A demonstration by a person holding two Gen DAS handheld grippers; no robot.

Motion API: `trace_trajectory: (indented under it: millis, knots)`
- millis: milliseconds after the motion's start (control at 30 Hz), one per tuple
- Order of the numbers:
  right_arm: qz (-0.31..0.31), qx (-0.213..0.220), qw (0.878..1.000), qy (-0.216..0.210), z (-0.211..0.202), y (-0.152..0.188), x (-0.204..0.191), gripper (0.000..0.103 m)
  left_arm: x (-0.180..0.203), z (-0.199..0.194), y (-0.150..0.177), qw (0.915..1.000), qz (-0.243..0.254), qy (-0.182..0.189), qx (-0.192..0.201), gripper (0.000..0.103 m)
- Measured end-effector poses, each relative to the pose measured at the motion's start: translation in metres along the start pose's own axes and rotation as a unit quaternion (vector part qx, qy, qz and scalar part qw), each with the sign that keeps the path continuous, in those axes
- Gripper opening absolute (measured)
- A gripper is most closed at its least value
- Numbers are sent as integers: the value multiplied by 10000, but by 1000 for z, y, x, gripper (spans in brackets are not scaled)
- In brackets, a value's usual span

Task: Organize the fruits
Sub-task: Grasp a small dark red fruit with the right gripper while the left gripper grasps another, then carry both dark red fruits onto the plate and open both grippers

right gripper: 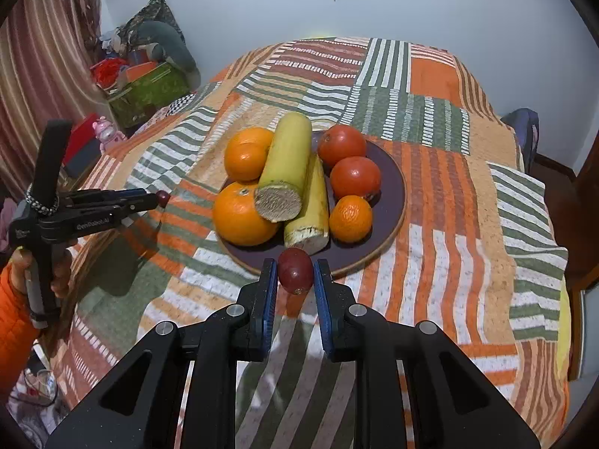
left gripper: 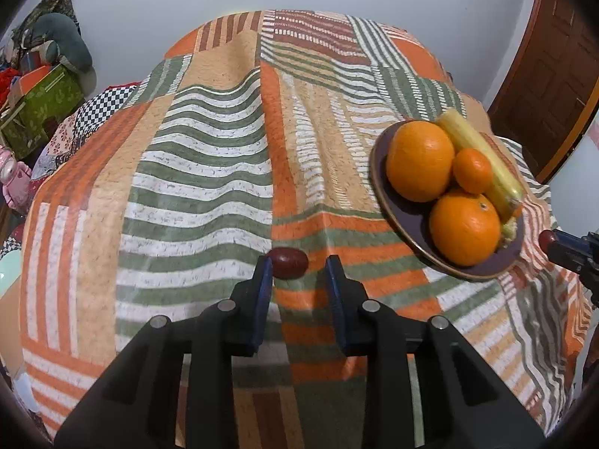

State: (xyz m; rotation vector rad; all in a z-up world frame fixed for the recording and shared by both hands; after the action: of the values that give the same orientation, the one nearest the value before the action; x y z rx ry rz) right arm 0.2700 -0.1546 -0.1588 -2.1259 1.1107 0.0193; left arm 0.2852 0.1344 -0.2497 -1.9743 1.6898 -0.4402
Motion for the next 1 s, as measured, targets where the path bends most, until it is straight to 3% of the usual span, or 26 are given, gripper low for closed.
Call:
trace_trajectory:
  millis: [533,1000]
  knots:
    - [67,-48,9999,-83,10,-2,12,18,0,15,-6,9999,-51,-145,-58,27]
    - [44,375,9993,34,-10,-26,23,18,44,-50,-31,9975,311,301,557,27]
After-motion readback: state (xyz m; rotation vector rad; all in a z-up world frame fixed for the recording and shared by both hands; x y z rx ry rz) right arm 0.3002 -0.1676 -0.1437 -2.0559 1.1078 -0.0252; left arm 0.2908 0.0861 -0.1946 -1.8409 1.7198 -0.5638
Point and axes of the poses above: each gripper's, at about its wrist camera, not at the fingertips, and z roughly the way its jaws point, x to its right, y to its underside, the point moved 3 cm from there along z, roughly the way its jaws point, and after that the axes turned 11 degrees about -y, right-handed, at the moved point
